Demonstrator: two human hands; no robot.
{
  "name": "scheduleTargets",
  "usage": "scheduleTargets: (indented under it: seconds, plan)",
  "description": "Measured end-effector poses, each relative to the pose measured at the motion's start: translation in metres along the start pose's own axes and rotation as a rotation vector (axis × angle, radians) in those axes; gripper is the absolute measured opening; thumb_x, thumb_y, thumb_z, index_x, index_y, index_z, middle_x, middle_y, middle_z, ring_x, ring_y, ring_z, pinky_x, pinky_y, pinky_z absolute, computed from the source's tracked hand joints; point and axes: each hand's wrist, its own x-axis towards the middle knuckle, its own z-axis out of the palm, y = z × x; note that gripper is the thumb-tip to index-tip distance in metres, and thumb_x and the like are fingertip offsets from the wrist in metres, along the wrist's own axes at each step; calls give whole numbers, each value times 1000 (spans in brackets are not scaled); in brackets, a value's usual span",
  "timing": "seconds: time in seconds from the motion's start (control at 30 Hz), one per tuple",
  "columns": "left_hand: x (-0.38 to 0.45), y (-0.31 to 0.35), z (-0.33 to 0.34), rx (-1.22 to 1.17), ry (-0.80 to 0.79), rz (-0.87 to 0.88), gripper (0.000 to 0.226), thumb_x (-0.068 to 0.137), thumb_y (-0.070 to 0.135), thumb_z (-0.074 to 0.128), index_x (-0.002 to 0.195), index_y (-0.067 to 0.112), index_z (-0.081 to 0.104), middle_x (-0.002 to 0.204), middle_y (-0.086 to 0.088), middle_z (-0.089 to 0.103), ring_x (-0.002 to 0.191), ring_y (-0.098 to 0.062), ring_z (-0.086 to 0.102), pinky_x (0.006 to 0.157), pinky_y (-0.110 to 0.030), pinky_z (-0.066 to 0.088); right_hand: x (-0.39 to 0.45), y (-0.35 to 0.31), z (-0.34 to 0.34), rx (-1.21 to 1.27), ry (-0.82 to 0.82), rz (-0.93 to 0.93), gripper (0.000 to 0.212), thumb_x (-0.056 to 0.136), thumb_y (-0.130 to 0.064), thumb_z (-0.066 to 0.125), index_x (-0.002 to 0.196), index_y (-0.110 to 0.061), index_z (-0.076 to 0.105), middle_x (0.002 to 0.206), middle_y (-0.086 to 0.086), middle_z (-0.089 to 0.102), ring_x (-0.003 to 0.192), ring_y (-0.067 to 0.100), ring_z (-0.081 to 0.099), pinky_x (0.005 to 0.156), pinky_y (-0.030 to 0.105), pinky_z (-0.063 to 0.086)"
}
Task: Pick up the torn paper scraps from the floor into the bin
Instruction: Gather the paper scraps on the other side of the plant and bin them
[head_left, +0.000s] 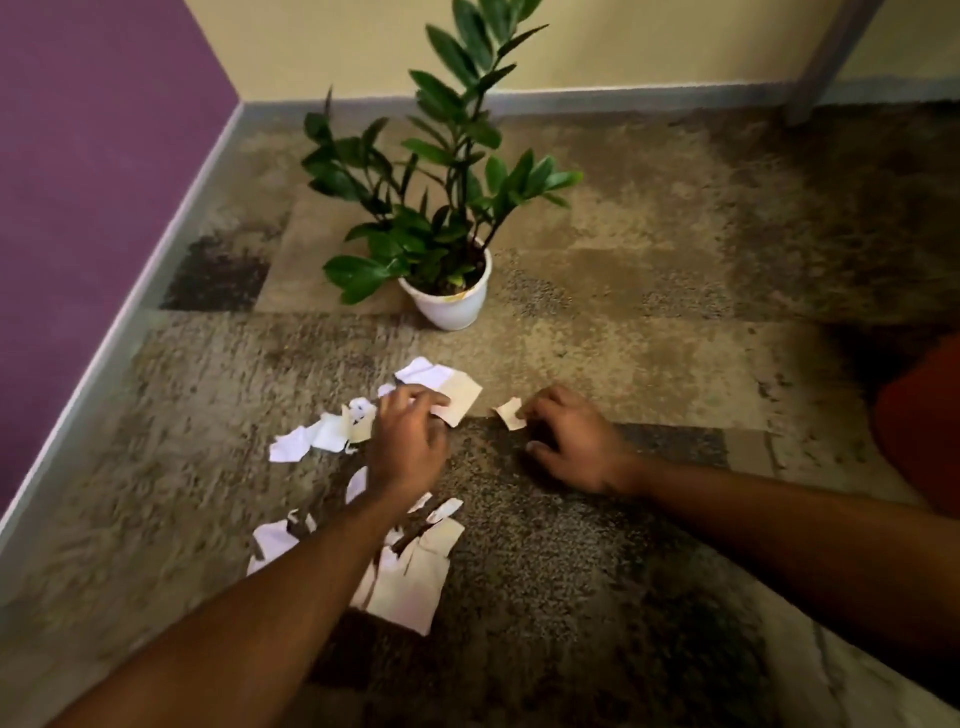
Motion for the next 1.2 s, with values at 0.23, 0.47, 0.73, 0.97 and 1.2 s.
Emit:
scheduleTargets:
  seconds: [0.23, 0.47, 0.73, 0.97, 1.2]
  plan:
    - [-19, -102, -41, 335, 170, -388, 50, 87, 44, 60, 130, 21, 50, 144, -11, 44, 139, -34, 32, 117, -58, 13, 54, -17, 65, 0, 75, 74, 93, 91, -74, 42, 161, -17, 19, 170, 9, 14, 157, 27, 8, 128, 45, 7]
    - [-54, -179, -60, -26, 230, -700, 78, 86, 68, 42, 145, 17, 41, 149, -16, 43, 138, -35, 38, 114, -57, 27, 121, -48, 93, 83, 163, -54, 79, 97, -67, 42, 157, -16, 27, 163, 9, 33, 154, 26, 21, 126, 50, 13]
    - [-24, -162, -22, -434, 28, -449, 65, 84, 78, 43, 142, 50, 32, 146, -1, 51, 129, -23, 53, 108, -50, 42, 145, -103, 124, 87, -66, -372, 74, 98, -67, 34, 154, -19, 37, 156, 7, 45, 148, 24, 34, 124, 48, 21]
    - [-78, -134, -49, -297, 3, -203, 51, 100, 56, 30, 111, 17, 62, 110, -1, 62, 105, -18, 58, 91, -47, 48, 124, -128, 124, 212, 34, -667, 36, 99, -50, 52, 93, -19, 68, 98, -2, 57, 86, 18, 58, 70, 36, 50]
    - [-118, -175, -72, -95, 229, -405, 63, 95, 63, 32, 137, 20, 51, 143, -3, 50, 134, -22, 43, 110, -53, 34, 154, -132, 125, -31, -271, -503, 65, 98, -72, 29, 149, -35, 45, 164, 1, 32, 152, 26, 25, 122, 59, 20]
